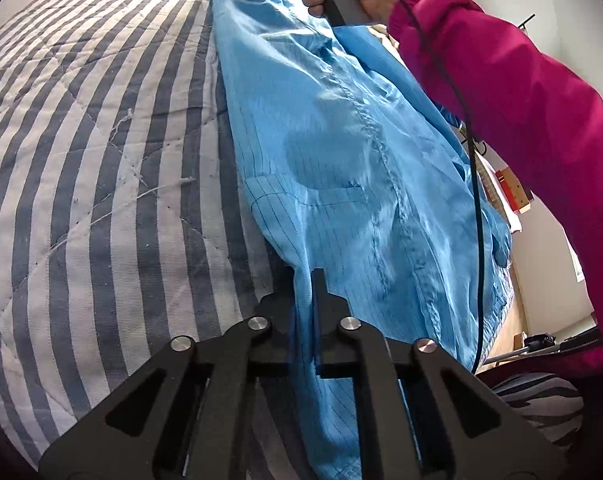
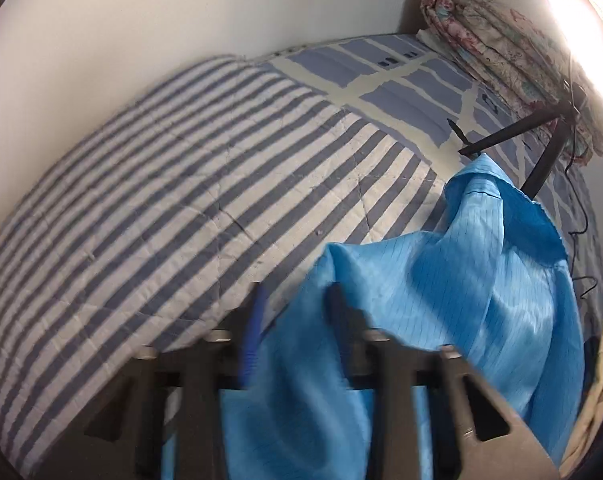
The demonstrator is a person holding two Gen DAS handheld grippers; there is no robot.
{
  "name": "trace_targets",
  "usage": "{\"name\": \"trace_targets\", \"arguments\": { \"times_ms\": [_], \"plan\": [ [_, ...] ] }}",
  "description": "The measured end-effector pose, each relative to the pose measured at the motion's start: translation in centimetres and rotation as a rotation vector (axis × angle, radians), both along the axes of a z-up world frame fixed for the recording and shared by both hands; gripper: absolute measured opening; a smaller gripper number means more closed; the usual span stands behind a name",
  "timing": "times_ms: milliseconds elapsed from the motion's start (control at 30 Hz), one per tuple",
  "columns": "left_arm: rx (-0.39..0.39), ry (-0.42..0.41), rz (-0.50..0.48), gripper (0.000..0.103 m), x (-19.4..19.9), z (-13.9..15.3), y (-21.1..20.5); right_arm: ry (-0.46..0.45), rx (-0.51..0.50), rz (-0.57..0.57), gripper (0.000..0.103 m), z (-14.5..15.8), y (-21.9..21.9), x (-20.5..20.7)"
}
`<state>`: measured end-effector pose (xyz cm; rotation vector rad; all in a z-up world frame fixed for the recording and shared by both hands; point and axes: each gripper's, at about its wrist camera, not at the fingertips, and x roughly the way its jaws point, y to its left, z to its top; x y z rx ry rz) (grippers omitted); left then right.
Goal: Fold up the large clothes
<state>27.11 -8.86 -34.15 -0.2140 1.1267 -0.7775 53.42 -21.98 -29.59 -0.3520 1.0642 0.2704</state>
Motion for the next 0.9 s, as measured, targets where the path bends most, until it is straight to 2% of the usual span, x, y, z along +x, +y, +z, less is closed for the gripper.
{"name": "trace_targets", "arguments": {
  "times_ms": [67,200,300,367,433,500,600,700,767,833,900],
  "plan": [
    [-0.002,-0.007,-0.003,0.001,-0.1,0.0,-0.3,0.009,0.013,-0.025,0.004,0.4,-0.6,0.3],
    [0.009,-0.032,-0.015,0.001,-0.6,0.2,-0.6,-0.015,0.175,-0.083,0.003,2.9,-3.2,0.3],
    [0.017,-0.049,-0.026,0.0,-0.9,0.3,-0.9,-0.025,0.247,-0.115,0.003,4.0,-4.4,0.4],
    [0.022,-0.05,-0.032,0.0,-1.1,0.2,-1.1,-0.016,0.34,-0.161,0.001,4.5,-5.7,0.7],
    [0.022,-0.049,-0.042,0.0,-1.3,0.2,-1.4,-0.041,0.467,-0.244,0.0,5.0,-7.8,0.8],
    [0.027,-0.054,-0.048,0.0,-1.5,0.2,-1.5,-0.046,0.536,-0.349,0.0,4.6,-9.8,1.1],
    [0.011,-0.047,-0.041,0.0,-1.1,0.3,-1.1,-0.06,0.478,-0.349,0.0,4.1,-9.7,0.9],
    [0.009,-0.042,-0.042,0.0,-0.9,0.1,-1.1,-0.031,0.506,-0.318,0.0,4.3,-9.3,0.6],
    [0.0,-0.034,-0.038,0.0,-0.8,0.1,-0.7,-0.018,0.483,-0.281,0.0,4.5,-8.8,0.1],
    [-0.014,-0.011,-0.028,0.0,-0.5,0.2,-0.2,-0.02,0.448,-0.243,0.0,4.7,-8.2,-0.9],
    [-0.039,0.028,-0.019,0.0,-0.3,0.2,0.2,-0.018,0.465,-0.222,0.0,4.9,-8.4,-2.0]
  ]
}}
